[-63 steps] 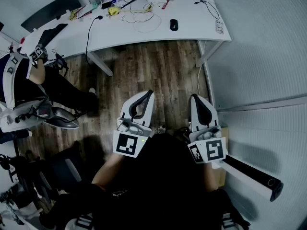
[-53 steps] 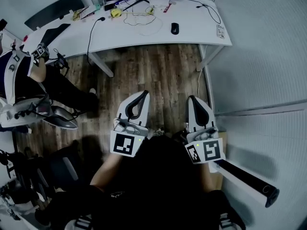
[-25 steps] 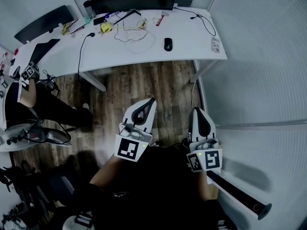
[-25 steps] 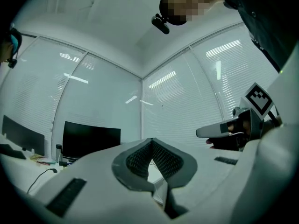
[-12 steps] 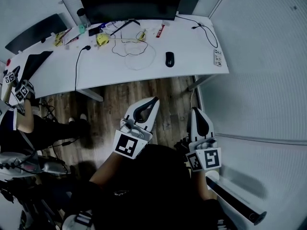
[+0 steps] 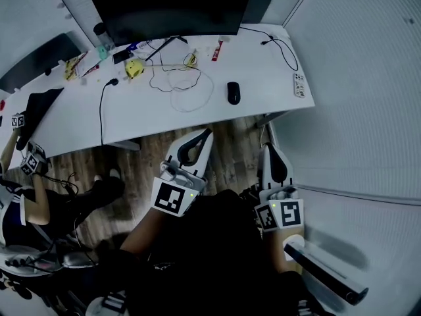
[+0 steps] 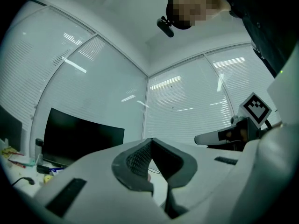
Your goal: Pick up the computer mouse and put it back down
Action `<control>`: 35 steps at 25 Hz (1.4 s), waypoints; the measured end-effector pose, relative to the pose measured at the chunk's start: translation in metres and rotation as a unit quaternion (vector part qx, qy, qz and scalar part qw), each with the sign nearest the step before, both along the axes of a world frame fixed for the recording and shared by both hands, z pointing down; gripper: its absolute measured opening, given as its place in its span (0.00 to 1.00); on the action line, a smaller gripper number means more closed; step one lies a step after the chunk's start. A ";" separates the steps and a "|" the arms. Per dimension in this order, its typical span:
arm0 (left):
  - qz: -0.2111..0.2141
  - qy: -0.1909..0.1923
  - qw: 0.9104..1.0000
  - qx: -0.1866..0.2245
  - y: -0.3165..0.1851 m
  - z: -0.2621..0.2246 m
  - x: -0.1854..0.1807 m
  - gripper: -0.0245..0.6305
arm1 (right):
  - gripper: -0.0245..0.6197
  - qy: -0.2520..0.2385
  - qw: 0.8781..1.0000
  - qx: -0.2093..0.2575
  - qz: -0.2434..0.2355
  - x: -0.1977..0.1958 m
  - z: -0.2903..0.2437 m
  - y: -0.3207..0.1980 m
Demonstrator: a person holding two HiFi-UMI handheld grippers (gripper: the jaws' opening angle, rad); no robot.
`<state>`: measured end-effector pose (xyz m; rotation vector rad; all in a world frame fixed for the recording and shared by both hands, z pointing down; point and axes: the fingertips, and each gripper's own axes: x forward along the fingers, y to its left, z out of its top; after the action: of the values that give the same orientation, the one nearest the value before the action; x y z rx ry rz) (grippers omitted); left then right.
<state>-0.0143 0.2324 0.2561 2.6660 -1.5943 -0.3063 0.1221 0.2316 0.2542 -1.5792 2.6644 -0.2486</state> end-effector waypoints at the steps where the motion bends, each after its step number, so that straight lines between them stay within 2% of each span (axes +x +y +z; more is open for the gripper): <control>1: -0.004 0.001 1.000 -0.003 -0.003 0.002 -0.003 0.05 | 0.04 0.001 1.000 -0.005 0.001 -0.002 0.003 -0.004; 12: -0.019 -0.004 0.999 -0.049 -0.039 0.037 -0.011 0.05 | 0.04 0.005 0.999 -0.045 -0.005 -0.009 0.039 -0.057; 16: -0.031 -0.008 0.998 -0.050 -0.061 0.041 -0.012 0.05 | 0.04 0.004 0.998 -0.057 -0.011 -0.010 0.050 -0.090; 35: -0.066 -0.041 0.994 -0.081 -0.232 0.072 0.007 0.05 | 0.04 0.011 0.992 -0.120 -0.048 0.001 0.103 -0.284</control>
<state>-0.0069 -0.0001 0.3277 2.4877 -1.7412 -0.0657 0.1227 -0.0526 0.3569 -1.5201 2.8215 -0.5774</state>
